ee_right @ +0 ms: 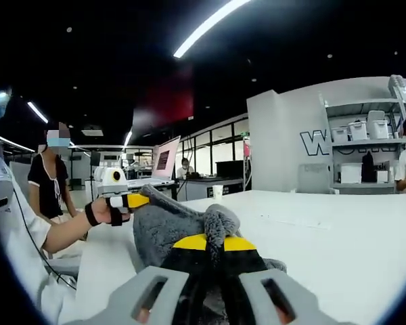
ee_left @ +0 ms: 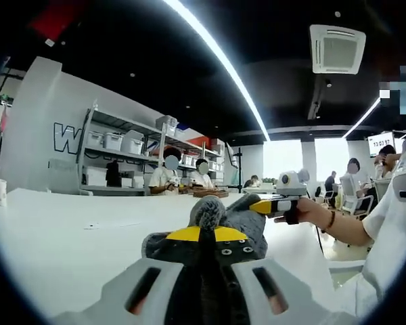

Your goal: Open the folded towel by lifting each exposed corner and separating the folded layers until the towel lies flat within the target outline without major curled edges

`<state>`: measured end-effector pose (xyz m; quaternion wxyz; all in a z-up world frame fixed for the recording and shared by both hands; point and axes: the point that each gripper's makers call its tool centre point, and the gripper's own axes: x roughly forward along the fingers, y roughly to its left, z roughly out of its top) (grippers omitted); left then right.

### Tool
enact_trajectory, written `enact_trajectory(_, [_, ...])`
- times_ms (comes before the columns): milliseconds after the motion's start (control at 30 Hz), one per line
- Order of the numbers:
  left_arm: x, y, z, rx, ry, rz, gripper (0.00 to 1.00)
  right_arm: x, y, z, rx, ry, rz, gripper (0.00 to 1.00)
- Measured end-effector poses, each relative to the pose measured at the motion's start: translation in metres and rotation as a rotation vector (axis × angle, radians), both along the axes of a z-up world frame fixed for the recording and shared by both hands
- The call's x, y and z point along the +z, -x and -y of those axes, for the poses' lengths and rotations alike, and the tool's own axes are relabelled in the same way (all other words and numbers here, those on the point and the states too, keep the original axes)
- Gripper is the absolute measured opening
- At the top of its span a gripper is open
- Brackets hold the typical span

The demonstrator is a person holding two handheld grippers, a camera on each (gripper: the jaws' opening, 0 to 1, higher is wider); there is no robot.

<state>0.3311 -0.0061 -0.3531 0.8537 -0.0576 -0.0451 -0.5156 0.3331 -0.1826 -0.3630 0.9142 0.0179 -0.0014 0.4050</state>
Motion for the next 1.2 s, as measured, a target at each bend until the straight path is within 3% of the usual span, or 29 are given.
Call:
enact_trajectory(500, [-0.007,0.018,0.0,-0.034,-0.008,0.008,0.03,-0.009,0.019,-0.002,0.012,0.017,-0.002,0.0])
enact_trajectory(633, [-0.011,0.024,0.0,-0.043,-0.017,0.014,0.03,-0.014,0.024,-0.004,0.013,0.055,0.007,0.0])
enact_trajectory(1200, [-0.014,0.049,0.006,-0.103,0.008,0.014,0.08,-0.02,0.042,-0.009,0.057,0.053,-0.017,0.01])
